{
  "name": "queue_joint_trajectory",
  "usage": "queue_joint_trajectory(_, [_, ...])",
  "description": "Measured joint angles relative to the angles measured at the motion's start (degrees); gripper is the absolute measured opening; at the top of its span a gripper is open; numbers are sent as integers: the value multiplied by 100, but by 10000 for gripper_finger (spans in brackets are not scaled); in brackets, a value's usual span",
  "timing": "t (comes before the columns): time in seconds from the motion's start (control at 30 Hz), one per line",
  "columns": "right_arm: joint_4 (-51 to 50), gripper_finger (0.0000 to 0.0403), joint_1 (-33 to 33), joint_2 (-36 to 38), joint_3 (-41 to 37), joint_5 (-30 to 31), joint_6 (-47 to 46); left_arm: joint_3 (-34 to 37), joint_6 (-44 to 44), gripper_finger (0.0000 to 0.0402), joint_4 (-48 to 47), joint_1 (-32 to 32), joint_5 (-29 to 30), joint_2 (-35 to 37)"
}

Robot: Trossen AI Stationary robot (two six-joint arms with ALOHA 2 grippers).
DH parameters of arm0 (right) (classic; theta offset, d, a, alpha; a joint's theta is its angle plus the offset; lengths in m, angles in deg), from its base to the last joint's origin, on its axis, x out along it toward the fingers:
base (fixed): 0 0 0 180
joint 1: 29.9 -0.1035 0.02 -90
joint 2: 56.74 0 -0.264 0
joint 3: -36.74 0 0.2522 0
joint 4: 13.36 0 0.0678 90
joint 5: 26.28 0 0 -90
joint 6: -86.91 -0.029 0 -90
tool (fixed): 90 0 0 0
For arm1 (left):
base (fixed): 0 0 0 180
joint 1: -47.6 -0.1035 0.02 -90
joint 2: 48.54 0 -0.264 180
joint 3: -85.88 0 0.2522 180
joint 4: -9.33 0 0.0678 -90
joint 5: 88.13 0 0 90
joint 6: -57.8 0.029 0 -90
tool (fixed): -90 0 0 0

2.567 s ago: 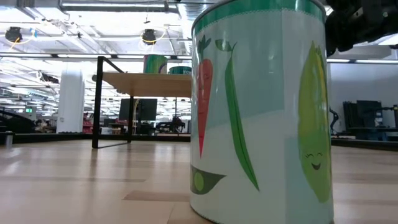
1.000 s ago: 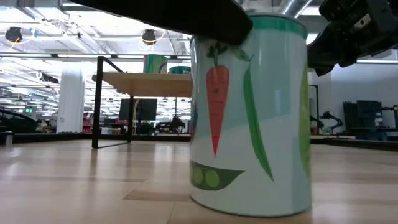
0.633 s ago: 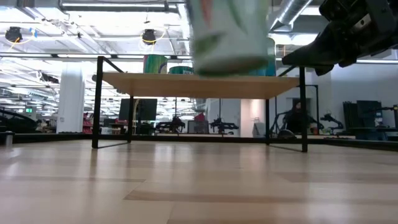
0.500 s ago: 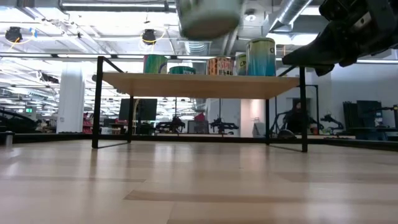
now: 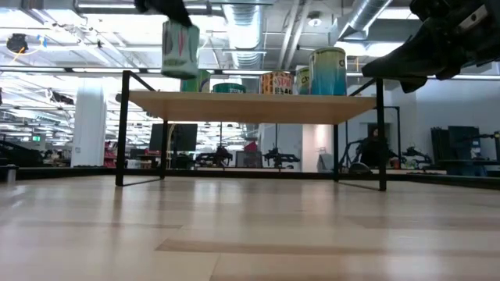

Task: Pick and place cans onto a shelf
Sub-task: Put the white can on the shelf

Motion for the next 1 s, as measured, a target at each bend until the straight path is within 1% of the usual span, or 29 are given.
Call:
queue_joint_trajectory(0.13, [1, 8, 2, 0, 0, 3, 0, 14, -26, 2, -90, -431, -109, -121])
queue_joint_trajectory(0.23, [-7, 8, 2, 0, 0, 2, -7, 140, -13, 2, 269, -601, -295, -195])
queue_joint_trajectory(0.33, [-8, 9, 2, 0, 0, 2, -11, 367, -104, 2, 275, -638, -428, -202])
queue_joint_trajectory(0.6, [-27, 10, -2, 0, 2, 2, -11, 785, -179, 2, 903, -638, -315, -171])
queue_joint_trajectory(0.77, [-25, 10, -2, 0, 2, 2, -41, 820, -75, 8, 1084, -678, -260, -183])
queue_joint_trajectory(1.0, [-23, 11, -2, 0, 2, 2, -55, 822, -24, 14, 1105, -811, -275, -187])
